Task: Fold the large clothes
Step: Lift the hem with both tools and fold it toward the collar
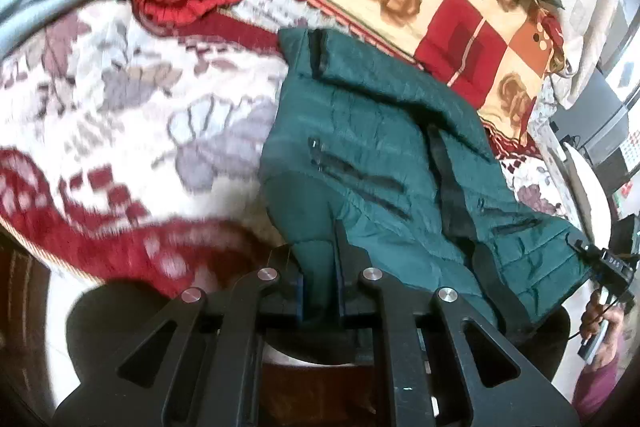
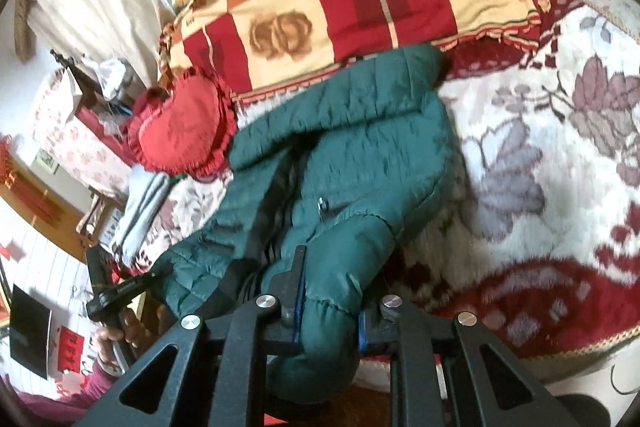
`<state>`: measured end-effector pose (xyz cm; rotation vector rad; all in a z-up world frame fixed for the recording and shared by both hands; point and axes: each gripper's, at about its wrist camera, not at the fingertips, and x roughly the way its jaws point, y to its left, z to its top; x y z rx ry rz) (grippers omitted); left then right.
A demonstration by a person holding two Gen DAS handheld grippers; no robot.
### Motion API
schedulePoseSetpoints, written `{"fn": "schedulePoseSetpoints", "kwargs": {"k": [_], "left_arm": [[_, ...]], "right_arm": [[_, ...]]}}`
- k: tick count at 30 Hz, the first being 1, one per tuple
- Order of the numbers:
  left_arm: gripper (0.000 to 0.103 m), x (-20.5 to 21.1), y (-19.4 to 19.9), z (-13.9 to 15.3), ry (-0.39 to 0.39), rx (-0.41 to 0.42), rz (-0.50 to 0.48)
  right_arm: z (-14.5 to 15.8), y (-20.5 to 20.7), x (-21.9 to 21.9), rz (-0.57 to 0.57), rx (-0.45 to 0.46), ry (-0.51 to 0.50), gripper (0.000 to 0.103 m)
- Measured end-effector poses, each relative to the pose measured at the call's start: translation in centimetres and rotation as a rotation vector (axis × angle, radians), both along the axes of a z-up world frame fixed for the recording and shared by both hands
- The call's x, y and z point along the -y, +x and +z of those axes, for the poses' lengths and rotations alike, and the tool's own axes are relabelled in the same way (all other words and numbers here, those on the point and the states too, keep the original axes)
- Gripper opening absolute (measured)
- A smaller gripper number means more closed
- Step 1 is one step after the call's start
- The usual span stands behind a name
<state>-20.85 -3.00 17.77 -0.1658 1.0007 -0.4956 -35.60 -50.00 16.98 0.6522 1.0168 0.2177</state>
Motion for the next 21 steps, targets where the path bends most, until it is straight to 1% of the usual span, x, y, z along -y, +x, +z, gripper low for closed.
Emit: {"fn": "schedulePoseSetpoints", "kwargs": {"k": [5, 9, 13, 21], "left_arm": [[0.010, 1.1, 1.1, 2.1, 0.015, 0.068, 0.005], [0.010, 1.7, 2.2, 3.4, 0.009, 0.101, 0.014], [0.010, 2.1, 3.5, 4.3, 0.003, 0.122, 0.030], [0.010, 3.2, 6.8, 5.9, -0.012, 0.136, 0.065]], "right_arm": [[0.6, 1.9, 1.0, -0.036, 0.024, -0.003, 0.017], [1.0, 3.6, 1.9, -0.076, 0.034, -0.005, 0.017], [1.3, 5.4, 2.5, -0.087, 0.040, -0.021, 0.017], [1.6, 8.6, 3.5, -0.110, 0.045, -0.048, 0.017]]}}
